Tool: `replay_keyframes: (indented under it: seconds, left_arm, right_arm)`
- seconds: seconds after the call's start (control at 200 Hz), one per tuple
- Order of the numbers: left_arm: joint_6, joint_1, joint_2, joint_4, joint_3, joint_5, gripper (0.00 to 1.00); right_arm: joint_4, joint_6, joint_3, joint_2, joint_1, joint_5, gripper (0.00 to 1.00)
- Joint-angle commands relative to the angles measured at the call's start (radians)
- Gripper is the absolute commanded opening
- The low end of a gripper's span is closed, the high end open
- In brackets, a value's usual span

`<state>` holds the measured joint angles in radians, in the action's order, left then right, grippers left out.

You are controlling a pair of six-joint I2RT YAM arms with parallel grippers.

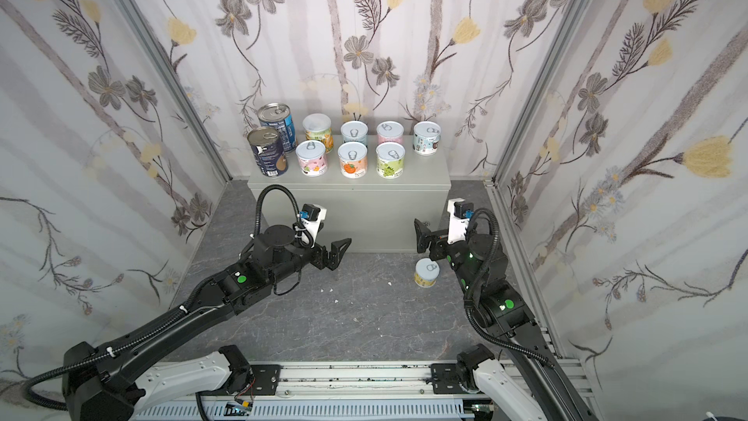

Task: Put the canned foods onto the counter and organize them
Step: 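Open the right gripper and move it down toward the yellow floor can, then lower the right gripper over the yellow-labelled can and close it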

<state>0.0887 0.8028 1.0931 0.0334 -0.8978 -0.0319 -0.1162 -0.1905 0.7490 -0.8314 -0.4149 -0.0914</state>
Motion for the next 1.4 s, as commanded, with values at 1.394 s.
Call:
replay_keyframes:
  seconds: [1.394]
  left_arm:
    - [-0.072,0.04,0.116,-0.096,-0.052,0.081,1.0]
  right_arm:
    - [0.328,-0.257,-0.364,-0.423,-0.013,0.237,1.0]
